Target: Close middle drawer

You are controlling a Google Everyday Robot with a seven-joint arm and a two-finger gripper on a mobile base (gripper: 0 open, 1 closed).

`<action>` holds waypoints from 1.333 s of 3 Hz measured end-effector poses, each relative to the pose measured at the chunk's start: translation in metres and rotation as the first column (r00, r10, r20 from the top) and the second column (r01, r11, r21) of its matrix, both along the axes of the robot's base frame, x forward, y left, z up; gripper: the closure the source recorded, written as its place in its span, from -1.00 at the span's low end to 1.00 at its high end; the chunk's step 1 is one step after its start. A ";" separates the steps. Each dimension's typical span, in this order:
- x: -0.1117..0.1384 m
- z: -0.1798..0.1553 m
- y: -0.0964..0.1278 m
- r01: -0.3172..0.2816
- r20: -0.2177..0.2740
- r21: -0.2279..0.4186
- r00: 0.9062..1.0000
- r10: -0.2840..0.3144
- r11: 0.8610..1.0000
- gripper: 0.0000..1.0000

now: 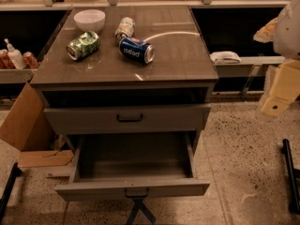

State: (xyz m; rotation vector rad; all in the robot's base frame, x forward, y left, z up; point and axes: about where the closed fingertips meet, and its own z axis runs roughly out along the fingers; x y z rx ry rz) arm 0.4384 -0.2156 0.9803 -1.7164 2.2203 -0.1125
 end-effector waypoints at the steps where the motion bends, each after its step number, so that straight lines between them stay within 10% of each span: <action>1: 0.000 0.000 0.000 0.000 0.000 0.000 1.000 0.000 1.000 -1.00; 2: -0.007 -0.022 0.012 -0.026 -0.021 0.063 0.999 0.028 0.998 -1.00; 4: -0.053 -0.114 0.060 -0.106 -0.113 0.297 0.983 0.145 0.949 -1.00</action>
Offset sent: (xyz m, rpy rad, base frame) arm -0.0675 0.0929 -0.1757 0.5507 0.2156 0.2365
